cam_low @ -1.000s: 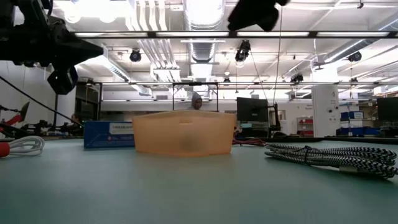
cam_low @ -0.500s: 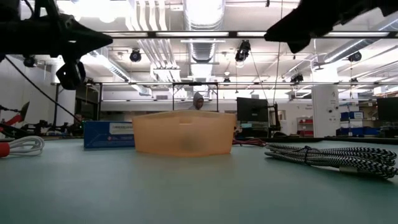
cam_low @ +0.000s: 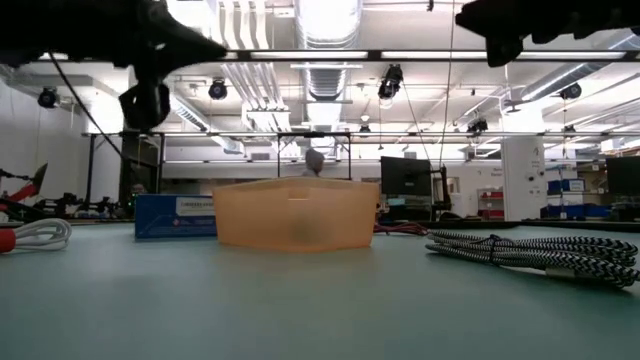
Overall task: Pick and place USB-C Cables
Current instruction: Put the white charger cable into the orange bin
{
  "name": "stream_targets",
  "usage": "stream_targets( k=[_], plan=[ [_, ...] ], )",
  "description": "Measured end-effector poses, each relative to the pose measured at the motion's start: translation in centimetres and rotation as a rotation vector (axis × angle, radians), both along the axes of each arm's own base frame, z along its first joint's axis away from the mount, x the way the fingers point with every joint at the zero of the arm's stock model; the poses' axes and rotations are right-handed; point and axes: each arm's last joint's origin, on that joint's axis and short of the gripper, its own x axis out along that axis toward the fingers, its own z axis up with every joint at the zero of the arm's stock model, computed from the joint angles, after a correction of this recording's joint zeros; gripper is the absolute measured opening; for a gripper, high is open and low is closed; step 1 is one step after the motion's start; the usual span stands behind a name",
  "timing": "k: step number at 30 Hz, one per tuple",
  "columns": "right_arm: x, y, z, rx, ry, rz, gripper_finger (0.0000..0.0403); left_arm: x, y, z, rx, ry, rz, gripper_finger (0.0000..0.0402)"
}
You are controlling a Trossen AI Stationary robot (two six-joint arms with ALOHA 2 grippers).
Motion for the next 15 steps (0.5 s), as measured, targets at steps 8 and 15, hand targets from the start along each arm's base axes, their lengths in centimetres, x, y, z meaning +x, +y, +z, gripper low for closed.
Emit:
stream_targets(
  k=[8, 15],
  plan=[
    [-1.9, -0.4, -0.3, 0.01, -0.083, 0.052, 0.0059, 2.3, -3.3, 1.7, -0.066, 0.005, -0.091, 0.0],
    [-3.0, -0.7, 0.3, 0.039, -0.151, 0.069, 0.0057, 3.7, -6.2, 1.9, -0.167, 0.036, -0.135, 0.0]
  ],
)
